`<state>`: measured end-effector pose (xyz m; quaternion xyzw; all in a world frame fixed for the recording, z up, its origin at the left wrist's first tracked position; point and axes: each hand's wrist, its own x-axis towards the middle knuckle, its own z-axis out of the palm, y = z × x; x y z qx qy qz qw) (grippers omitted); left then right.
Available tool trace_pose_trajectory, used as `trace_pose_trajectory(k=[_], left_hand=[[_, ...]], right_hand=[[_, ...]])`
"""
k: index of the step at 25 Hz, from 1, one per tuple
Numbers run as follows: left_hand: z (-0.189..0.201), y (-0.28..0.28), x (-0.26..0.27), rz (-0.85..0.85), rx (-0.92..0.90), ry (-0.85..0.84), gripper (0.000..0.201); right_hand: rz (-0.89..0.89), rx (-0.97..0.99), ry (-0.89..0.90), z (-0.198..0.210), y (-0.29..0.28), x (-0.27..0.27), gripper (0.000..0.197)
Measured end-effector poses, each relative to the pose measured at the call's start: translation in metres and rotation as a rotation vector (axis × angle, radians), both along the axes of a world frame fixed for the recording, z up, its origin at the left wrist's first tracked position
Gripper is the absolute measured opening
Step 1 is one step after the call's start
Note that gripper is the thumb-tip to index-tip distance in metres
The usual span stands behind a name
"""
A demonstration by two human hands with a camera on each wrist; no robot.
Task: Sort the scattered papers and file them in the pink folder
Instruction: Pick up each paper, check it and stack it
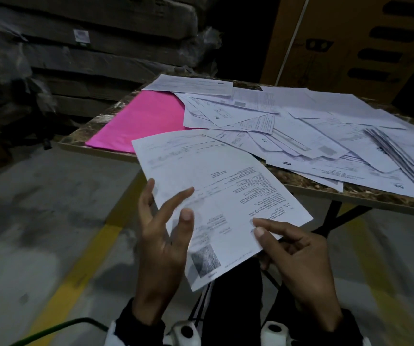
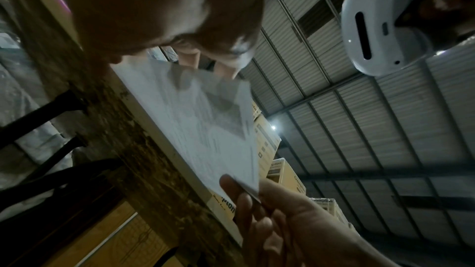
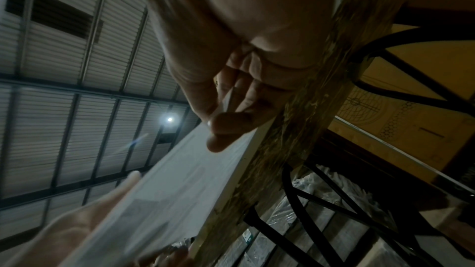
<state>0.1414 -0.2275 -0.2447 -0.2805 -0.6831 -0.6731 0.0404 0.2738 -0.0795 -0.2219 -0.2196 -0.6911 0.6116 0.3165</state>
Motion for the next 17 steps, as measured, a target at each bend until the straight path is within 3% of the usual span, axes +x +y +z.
trace_pose_trajectory(k=[2, 5, 6, 8, 12, 17], left_hand=[[0.002, 0.005, -0.007, 0.006, -0.033, -0.061, 0.032], [-0.004, 0.012, -0.006, 0.024, -0.011, -0.140, 0.046], [0.003, -0.011, 0.020, 0.072, 0.046, -0.137, 0.051], [-0.008, -0.009, 0.024, 0.083, 0.142, -0.183, 0.056], [-0.010, 0.000, 0.027, -0.106, 0.420, -0.413, 0.051], [0.030, 0.015, 0.027, -0.144, 0.534, -0.382, 0.047]], right_hand=[[0.009, 0.045, -0.018, -0.003, 0.003, -0.001, 0.017], [0.021, 0.108, -0.038, -0.009, 0.005, 0.004, 0.021], [0.026, 0.168, -0.007, 0.000, -0.021, 0.028, 0.023], [0.037, 0.201, 0.018, -0.005, -0.023, 0.034, 0.025], [0.001, 0.274, 0.067, -0.006, -0.018, 0.038, 0.028], [-0.068, 0.302, 0.178, 0.028, -0.009, 0.049, 0.027]])
